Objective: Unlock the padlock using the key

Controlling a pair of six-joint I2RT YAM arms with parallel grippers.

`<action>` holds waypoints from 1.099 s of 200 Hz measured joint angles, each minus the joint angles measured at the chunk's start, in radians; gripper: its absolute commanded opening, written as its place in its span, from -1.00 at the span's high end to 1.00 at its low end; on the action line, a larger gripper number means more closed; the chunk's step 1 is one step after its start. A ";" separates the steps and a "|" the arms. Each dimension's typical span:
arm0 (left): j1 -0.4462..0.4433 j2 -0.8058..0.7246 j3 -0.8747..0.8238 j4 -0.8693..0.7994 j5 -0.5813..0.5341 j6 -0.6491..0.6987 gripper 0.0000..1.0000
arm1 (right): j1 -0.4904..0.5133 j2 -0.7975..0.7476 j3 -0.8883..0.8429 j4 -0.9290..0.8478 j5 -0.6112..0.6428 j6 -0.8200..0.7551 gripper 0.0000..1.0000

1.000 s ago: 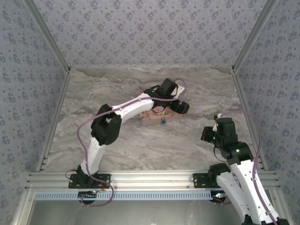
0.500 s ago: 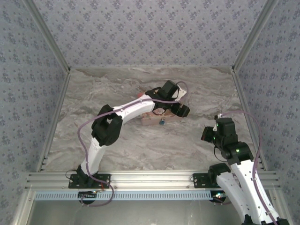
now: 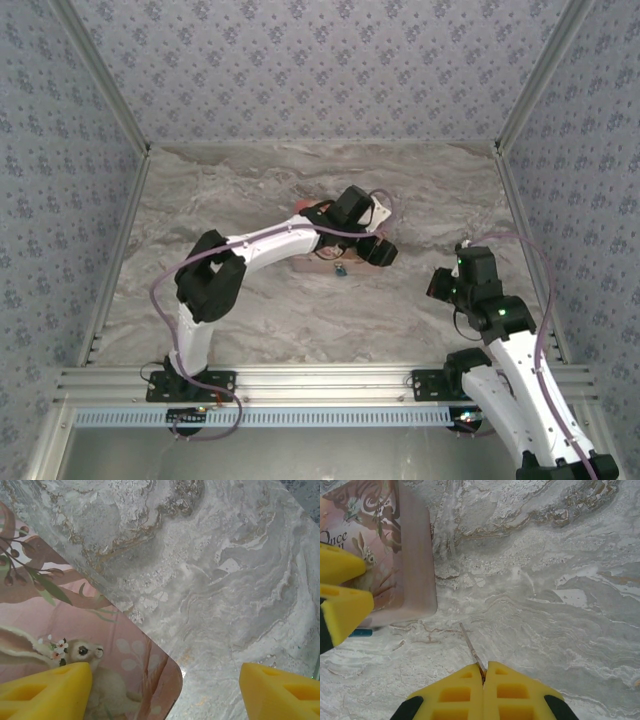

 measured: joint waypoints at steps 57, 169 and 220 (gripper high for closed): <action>0.000 -0.122 -0.162 0.046 0.019 -0.025 -0.58 | 0.041 0.034 -0.014 0.056 -0.026 0.019 1.00; 0.039 -0.640 -0.652 0.270 -0.171 -0.119 -0.74 | 0.158 0.352 -0.052 0.467 -0.208 0.018 1.00; 0.055 -0.644 -0.826 0.327 -0.169 -0.325 -0.71 | 0.170 0.462 -0.022 0.547 -0.224 0.017 1.00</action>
